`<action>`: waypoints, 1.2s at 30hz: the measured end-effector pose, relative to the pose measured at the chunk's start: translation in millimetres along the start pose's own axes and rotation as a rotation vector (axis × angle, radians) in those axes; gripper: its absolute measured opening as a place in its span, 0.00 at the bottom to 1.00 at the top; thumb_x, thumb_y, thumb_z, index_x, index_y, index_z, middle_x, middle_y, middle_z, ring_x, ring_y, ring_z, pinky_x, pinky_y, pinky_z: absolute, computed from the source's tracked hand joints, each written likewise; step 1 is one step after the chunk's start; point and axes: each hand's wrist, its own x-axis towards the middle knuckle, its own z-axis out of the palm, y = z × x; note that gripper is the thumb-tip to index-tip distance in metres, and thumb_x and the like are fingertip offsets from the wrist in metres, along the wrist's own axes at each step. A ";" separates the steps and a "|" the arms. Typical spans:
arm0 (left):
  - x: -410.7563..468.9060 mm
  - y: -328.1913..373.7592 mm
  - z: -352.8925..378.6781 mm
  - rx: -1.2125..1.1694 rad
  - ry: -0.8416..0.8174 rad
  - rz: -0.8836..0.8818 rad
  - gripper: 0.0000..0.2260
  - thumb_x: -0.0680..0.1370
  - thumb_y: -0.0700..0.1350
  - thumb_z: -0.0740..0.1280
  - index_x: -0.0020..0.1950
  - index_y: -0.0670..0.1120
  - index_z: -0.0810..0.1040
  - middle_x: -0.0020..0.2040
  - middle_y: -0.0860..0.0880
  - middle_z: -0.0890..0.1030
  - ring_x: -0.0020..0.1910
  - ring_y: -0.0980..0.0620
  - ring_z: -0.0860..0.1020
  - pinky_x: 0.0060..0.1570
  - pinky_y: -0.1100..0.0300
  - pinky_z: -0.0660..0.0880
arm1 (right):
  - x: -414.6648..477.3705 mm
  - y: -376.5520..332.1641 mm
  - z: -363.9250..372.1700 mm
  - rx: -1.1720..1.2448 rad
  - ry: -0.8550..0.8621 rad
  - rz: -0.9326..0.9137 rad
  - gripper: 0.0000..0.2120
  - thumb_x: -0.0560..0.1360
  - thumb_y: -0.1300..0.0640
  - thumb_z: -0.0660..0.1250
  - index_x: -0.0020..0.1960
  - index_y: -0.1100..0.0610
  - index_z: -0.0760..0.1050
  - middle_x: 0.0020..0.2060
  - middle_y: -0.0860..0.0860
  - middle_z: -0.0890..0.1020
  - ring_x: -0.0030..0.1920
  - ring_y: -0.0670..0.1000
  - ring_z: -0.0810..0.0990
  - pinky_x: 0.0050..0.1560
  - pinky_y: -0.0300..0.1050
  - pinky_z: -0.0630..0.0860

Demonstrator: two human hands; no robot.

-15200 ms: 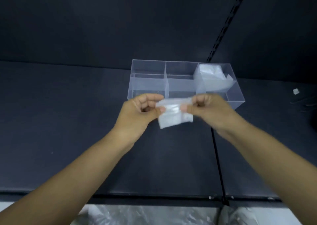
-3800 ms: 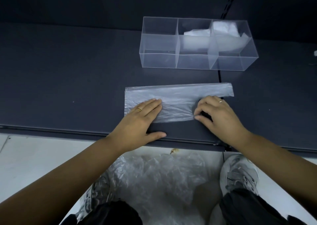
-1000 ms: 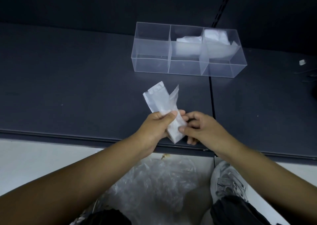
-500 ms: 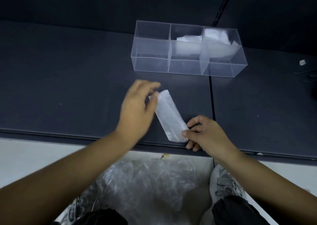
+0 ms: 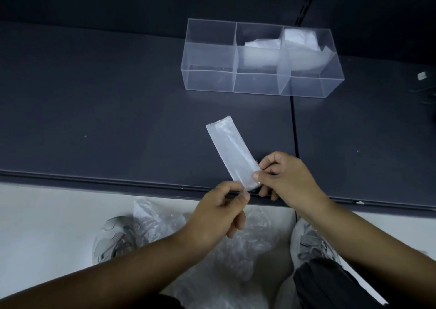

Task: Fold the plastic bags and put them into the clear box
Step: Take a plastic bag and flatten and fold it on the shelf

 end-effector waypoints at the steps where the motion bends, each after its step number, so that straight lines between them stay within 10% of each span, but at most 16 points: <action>1: -1.4 -1.8 -1.7 0.021 -0.020 -0.015 0.04 0.80 0.44 0.63 0.53 0.48 0.75 0.26 0.49 0.76 0.21 0.54 0.68 0.22 0.66 0.64 | 0.4 0.8 0.3 -0.005 0.002 -0.001 0.07 0.73 0.64 0.71 0.46 0.60 0.73 0.26 0.50 0.81 0.25 0.48 0.79 0.23 0.38 0.71; 5: -2.9 -11.5 -12.2 0.222 0.079 0.126 0.04 0.80 0.44 0.63 0.48 0.49 0.77 0.29 0.52 0.77 0.26 0.56 0.72 0.29 0.64 0.69 | 1.6 2.3 0.8 -0.016 0.007 0.006 0.07 0.73 0.64 0.70 0.46 0.60 0.73 0.27 0.50 0.81 0.26 0.48 0.80 0.23 0.38 0.71; 10: 10.6 -7.2 -13.6 1.113 0.165 0.891 0.22 0.73 0.53 0.68 0.64 0.45 0.74 0.63 0.48 0.75 0.62 0.52 0.73 0.65 0.61 0.66 | 0.5 -0.4 0.4 -0.013 -0.006 0.013 0.07 0.73 0.62 0.71 0.47 0.59 0.73 0.28 0.51 0.82 0.26 0.48 0.80 0.23 0.37 0.71; 14: 24.0 -12.1 -14.6 1.291 0.142 0.848 0.32 0.68 0.52 0.77 0.66 0.38 0.74 0.65 0.42 0.77 0.64 0.45 0.75 0.65 0.51 0.71 | -1.1 -5.0 -5.7 0.010 -0.058 0.085 0.08 0.74 0.57 0.71 0.49 0.57 0.73 0.28 0.49 0.82 0.25 0.46 0.78 0.23 0.36 0.69; 20: 27.1 -16.0 -23.0 1.147 0.280 0.987 0.16 0.74 0.48 0.68 0.58 0.40 0.82 0.55 0.45 0.83 0.55 0.48 0.81 0.56 0.54 0.78 | -6.4 -18.5 -22.3 0.244 -0.135 0.195 0.05 0.75 0.60 0.68 0.50 0.59 0.75 0.33 0.51 0.82 0.26 0.47 0.77 0.24 0.37 0.68; 25: 26.2 2.6 -31.8 0.875 0.230 0.913 0.10 0.80 0.45 0.63 0.59 0.52 0.80 0.41 0.53 0.82 0.34 0.57 0.77 0.35 0.65 0.75 | -4.1 -33.5 -41.8 -0.279 -0.228 -0.292 0.32 0.67 0.59 0.76 0.65 0.38 0.69 0.59 0.34 0.72 0.42 0.40 0.77 0.43 0.35 0.75; 28: 33.7 9.2 -39.0 0.787 0.225 0.782 0.08 0.81 0.49 0.60 0.50 0.53 0.79 0.28 0.51 0.68 0.26 0.55 0.66 0.29 0.64 0.64 | 11.0 -36.5 -37.5 -0.412 -0.436 -0.451 0.35 0.67 0.63 0.77 0.68 0.43 0.70 0.68 0.34 0.66 0.49 0.43 0.75 0.47 0.35 0.74; 33: 49.1 16.7 -42.6 0.544 0.208 0.532 0.16 0.82 0.50 0.59 0.41 0.41 0.76 0.31 0.43 0.74 0.32 0.47 0.74 0.35 0.53 0.75 | 34.6 -29.1 -12.0 -0.185 -0.299 -0.334 0.04 0.73 0.63 0.72 0.47 0.58 0.80 0.38 0.48 0.83 0.35 0.42 0.77 0.41 0.39 0.76; 36: 60.5 27.1 -44.3 0.179 0.217 0.291 0.14 0.82 0.45 0.60 0.43 0.38 0.77 0.35 0.43 0.79 0.35 0.49 0.80 0.36 0.57 0.81 | 45.7 -26.7 -0.9 -0.144 -0.152 -0.252 0.04 0.74 0.60 0.71 0.42 0.60 0.78 0.32 0.51 0.82 0.26 0.40 0.72 0.32 0.33 0.72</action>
